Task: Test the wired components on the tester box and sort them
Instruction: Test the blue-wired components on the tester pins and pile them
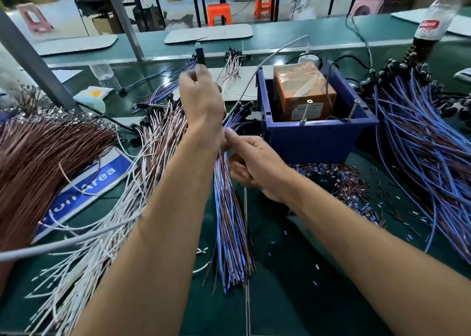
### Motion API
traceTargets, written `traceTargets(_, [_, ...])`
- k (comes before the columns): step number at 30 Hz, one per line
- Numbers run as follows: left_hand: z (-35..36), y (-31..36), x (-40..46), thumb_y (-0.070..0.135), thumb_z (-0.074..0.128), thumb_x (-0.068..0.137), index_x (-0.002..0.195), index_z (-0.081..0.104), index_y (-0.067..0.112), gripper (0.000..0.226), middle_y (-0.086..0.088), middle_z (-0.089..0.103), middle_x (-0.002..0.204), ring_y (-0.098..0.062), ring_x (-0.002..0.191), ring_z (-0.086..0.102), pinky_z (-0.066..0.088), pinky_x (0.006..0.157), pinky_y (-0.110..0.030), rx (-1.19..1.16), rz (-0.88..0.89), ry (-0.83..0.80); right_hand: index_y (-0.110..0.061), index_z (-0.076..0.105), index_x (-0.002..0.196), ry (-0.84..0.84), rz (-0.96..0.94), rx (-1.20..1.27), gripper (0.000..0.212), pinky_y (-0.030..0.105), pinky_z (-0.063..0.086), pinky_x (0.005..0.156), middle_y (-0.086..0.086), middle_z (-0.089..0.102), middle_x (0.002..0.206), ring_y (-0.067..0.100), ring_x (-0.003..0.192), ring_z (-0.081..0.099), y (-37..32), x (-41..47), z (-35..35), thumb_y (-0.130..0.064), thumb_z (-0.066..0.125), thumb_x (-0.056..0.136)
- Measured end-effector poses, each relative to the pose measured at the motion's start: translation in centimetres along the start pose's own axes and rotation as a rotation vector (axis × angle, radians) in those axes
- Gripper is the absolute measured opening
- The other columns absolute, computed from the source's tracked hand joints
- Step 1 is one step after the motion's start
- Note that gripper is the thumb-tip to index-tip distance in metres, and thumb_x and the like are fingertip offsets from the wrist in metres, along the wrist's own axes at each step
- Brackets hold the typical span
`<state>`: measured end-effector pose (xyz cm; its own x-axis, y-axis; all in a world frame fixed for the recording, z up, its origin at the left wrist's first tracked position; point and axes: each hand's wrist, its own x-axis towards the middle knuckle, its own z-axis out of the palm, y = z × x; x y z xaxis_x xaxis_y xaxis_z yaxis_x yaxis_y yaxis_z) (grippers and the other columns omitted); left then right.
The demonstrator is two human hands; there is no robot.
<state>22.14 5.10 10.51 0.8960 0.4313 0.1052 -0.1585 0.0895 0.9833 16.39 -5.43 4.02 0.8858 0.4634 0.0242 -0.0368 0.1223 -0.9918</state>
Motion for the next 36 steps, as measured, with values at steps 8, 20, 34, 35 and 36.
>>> traceTargets(8, [-1.3,3.9,-2.6,0.019,0.044,0.110,0.091,0.056,0.013,0.023,0.009,0.039,0.058,-0.007,0.047,0.031,0.026,0.041,-0.022,-0.343,0.128,-0.265,-0.009,0.067,0.097,-0.115,-0.011,-0.121,0.017,0.019,0.025,0.038,0.003,0.054,0.061,0.011,0.044,0.043,-5.1,-5.5,-3.9,-0.021,0.058,0.104])
traceTargets(20, [1.3,-3.2,-11.8,0.019,0.072,0.088,0.093,0.060,0.009,0.016,0.004,0.051,0.085,-0.013,0.070,0.046,0.036,0.063,-0.024,0.533,0.865,-0.637,-0.006,0.077,0.096,-0.069,-0.041,0.534,0.038,0.014,0.038,0.033,0.014,0.073,0.083,0.010,0.046,0.053,-3.3,-11.0,-12.7,-0.015,0.043,0.082])
traceTargets(34, [0.0,-8.3,-10.3,0.020,0.076,0.090,0.097,0.074,0.016,0.008,0.017,0.069,0.083,0.008,0.074,0.061,0.043,0.066,-0.014,0.559,0.710,-0.600,-0.015,0.083,0.089,0.287,0.012,0.204,0.032,0.016,0.033,0.034,0.006,0.067,0.066,0.010,0.043,0.052,-0.6,-11.1,-14.1,-0.033,0.057,0.097])
traceTargets(35, [0.2,-8.2,-10.6,0.022,0.077,0.090,0.099,0.074,0.017,0.011,0.019,0.069,0.084,0.009,0.075,0.061,0.041,0.069,-0.011,0.543,0.716,-0.621,-0.015,0.082,0.090,0.240,0.039,0.174,0.031,0.017,0.034,0.034,0.007,0.067,0.065,0.010,0.042,0.052,-0.5,-11.1,-13.6,-0.034,0.058,0.096])
traceTargets(36, [0.5,-8.1,-10.8,0.024,0.079,0.089,0.098,0.074,0.017,0.012,0.021,0.067,0.083,0.010,0.075,0.061,0.039,0.069,-0.009,0.527,0.720,-0.642,-0.014,0.082,0.092,0.202,0.057,0.160,0.031,0.017,0.034,0.034,0.008,0.067,0.064,0.010,0.042,0.053,-0.4,-11.1,-13.1,-0.034,0.059,0.096])
